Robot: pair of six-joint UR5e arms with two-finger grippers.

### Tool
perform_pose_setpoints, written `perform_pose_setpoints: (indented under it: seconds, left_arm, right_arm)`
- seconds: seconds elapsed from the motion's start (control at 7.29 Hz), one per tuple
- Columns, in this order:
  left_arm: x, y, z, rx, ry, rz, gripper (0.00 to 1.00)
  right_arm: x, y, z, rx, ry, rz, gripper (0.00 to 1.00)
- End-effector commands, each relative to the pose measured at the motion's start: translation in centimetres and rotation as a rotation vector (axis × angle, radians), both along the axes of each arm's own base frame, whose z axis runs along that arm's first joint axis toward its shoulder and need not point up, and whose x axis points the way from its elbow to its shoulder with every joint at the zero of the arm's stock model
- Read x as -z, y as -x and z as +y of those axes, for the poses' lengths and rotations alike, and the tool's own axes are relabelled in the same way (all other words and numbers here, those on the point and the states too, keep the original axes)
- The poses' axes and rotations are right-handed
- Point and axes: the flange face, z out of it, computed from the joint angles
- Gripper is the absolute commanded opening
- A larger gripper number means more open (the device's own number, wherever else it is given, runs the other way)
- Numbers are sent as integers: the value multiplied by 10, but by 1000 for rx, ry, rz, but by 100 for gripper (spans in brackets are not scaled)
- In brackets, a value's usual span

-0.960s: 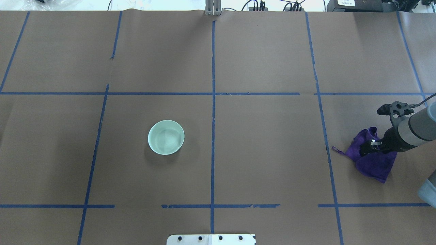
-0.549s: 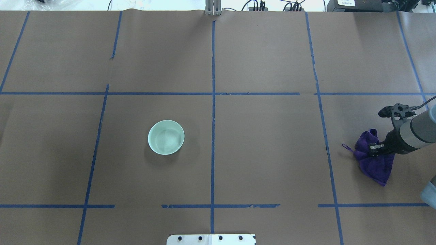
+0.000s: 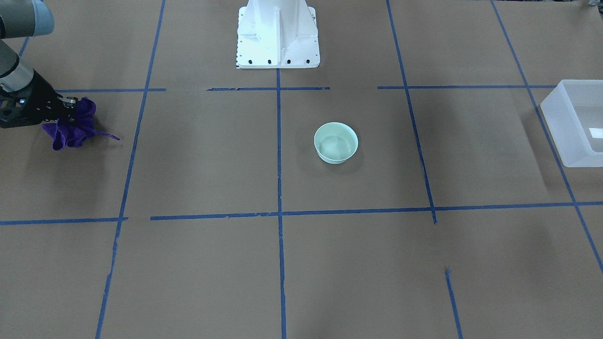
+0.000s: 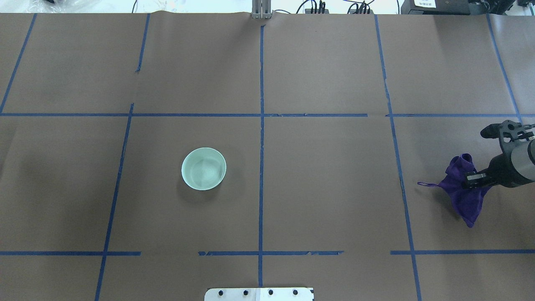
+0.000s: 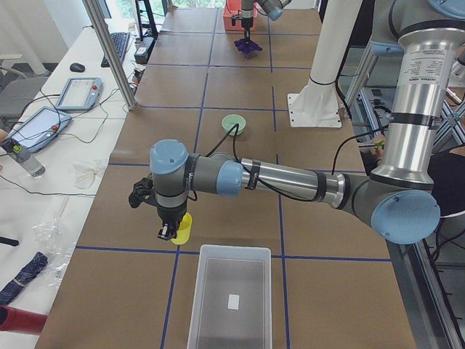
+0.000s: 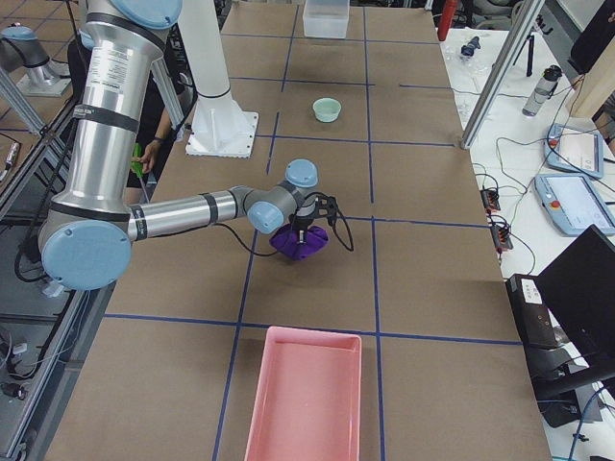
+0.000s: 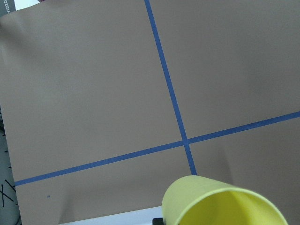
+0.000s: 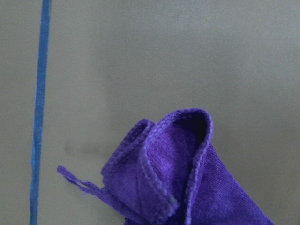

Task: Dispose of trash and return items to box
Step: 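Carry the cup into the clear bin while the right gripper lifts the cloth away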

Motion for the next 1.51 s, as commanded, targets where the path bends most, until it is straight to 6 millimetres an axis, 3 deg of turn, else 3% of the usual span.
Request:
perform_pose_setpoints:
  seconds: [0.0,0.14,0.41,0.55,0.96,1.37]
  left_arm:
    - [-66,-1,55,-1,75,5,0]
    - [-88,-3,82,1,84,10,0]
    - [-114,-5,109,4,97,15,0]
    - [-125,-7,115,1,100,34,0]
    - [-155,-42,123,-75,95,133,0]
    - [-169,-67,126,-136,72,170,0]
  right_arm:
    - [25,-54,-12,-77,25,-94,0]
    - [33,-76,-19,-121,19,-115,0]
    - [55,-110,-26,-201,-25,-139,0]
    - [61,-124,-28,-228,-30,-152,0]
    - [69,-167,-31,-307,-41,-185,0]
    - [67,-200,-33,-333,-116,-166,0]
